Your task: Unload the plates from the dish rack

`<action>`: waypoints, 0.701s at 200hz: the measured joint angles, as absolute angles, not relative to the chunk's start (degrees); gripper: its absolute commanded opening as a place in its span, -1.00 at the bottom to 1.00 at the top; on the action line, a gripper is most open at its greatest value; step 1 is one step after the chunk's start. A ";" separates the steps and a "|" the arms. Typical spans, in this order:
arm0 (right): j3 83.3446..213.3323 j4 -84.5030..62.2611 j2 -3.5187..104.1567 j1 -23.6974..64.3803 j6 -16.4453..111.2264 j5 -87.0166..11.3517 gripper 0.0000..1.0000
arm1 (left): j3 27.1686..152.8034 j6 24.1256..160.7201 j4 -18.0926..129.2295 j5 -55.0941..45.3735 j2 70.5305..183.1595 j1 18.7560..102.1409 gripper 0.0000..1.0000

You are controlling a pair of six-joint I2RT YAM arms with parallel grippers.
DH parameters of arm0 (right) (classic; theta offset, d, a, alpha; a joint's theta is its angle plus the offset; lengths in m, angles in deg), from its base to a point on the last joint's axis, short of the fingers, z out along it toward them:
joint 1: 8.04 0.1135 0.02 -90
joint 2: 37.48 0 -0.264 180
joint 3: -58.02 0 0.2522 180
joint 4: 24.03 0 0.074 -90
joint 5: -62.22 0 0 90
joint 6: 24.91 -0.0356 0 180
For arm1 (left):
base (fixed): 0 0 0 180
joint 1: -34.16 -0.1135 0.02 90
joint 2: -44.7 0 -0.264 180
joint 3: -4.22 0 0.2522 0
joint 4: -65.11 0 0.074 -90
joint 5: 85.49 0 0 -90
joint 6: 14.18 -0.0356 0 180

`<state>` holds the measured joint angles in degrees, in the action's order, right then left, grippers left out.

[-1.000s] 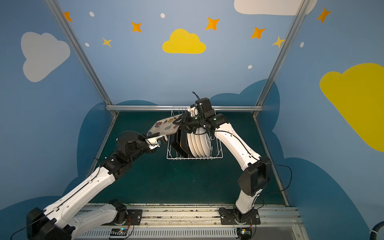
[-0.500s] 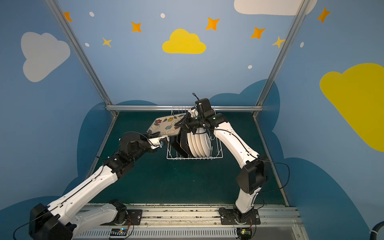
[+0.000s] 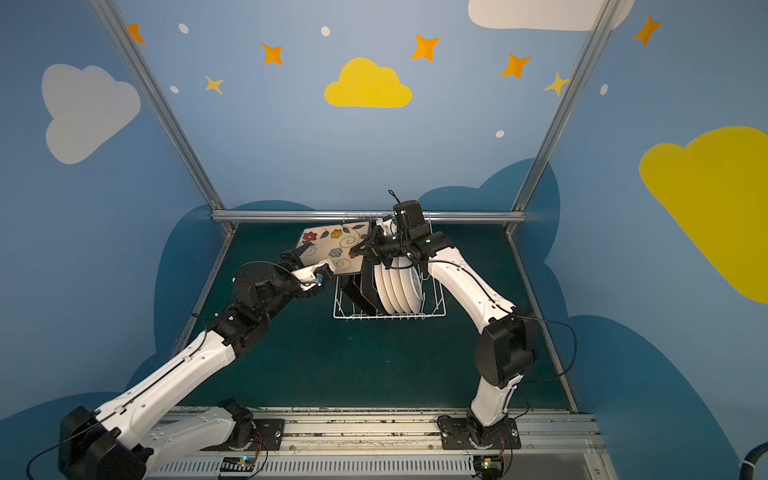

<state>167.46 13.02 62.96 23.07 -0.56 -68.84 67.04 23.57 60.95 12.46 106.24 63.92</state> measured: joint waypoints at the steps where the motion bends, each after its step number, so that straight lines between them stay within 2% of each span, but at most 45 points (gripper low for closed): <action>1: 167.44 12.97 62.96 23.05 -0.58 -68.86 -1.00 | 67.04 23.48 60.95 12.46 106.20 63.92 0.98; 140: 161.34 4.32 61.37 17.37 -0.67 -64.38 -1.00 | 67.20 36.11 51.27 12.26 94.66 63.37 0.99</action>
